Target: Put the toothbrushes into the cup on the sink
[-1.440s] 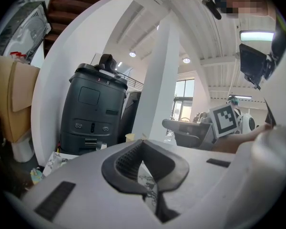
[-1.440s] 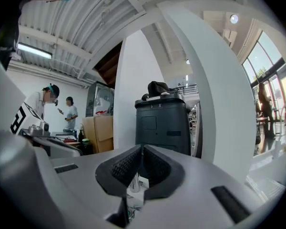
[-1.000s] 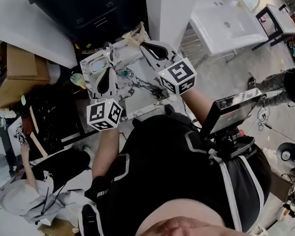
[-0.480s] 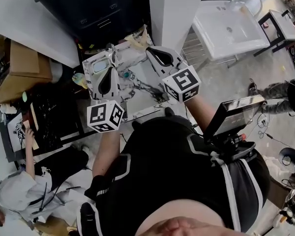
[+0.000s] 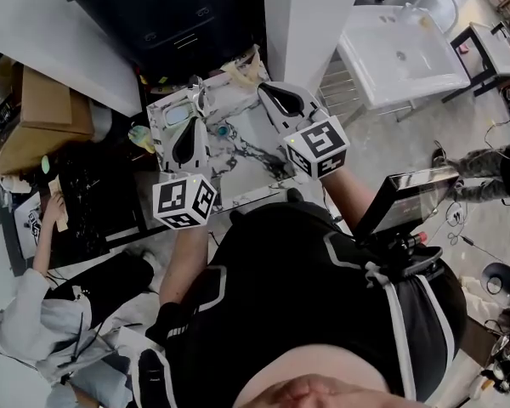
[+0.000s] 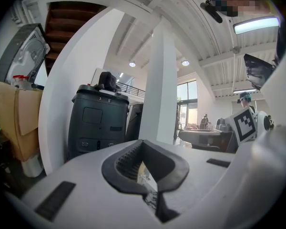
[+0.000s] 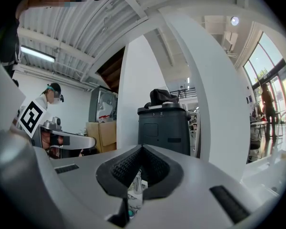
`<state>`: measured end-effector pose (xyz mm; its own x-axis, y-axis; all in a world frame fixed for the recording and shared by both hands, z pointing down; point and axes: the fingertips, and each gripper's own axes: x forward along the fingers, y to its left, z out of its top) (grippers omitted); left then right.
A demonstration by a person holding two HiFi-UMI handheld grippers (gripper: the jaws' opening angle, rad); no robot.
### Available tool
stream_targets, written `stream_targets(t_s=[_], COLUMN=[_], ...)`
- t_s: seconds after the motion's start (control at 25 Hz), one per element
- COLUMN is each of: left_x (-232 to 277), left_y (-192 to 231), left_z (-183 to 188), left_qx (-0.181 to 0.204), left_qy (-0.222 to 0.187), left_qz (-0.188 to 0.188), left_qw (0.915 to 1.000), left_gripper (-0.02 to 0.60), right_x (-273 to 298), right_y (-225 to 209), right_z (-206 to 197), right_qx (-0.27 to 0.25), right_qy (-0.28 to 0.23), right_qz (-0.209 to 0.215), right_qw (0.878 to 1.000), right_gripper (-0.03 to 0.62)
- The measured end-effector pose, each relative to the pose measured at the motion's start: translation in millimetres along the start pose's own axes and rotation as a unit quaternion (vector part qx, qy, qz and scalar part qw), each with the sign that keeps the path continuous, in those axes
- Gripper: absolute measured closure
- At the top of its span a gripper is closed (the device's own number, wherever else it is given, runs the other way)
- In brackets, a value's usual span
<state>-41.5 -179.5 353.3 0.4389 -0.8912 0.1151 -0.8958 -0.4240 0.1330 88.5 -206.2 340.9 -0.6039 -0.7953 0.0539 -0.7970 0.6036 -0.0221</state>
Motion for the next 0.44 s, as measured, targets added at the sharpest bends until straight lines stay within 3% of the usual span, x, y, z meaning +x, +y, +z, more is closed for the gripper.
stream_targets(t_s=[0.44], left_x=[3.8], left_y=[0.8], left_z=[-1.2], left_qx=[0.009], left_qy=[0.002], left_qz=[-0.003], left_qw=[1.0000], left_gripper=[0.577], right_x=[4.4], right_y=[-7.1], right_z=[-2.9], right_qx=[0.000], right_qy=[0.003], right_qz=[-0.007], right_qw=[1.000], right_gripper=[0.574])
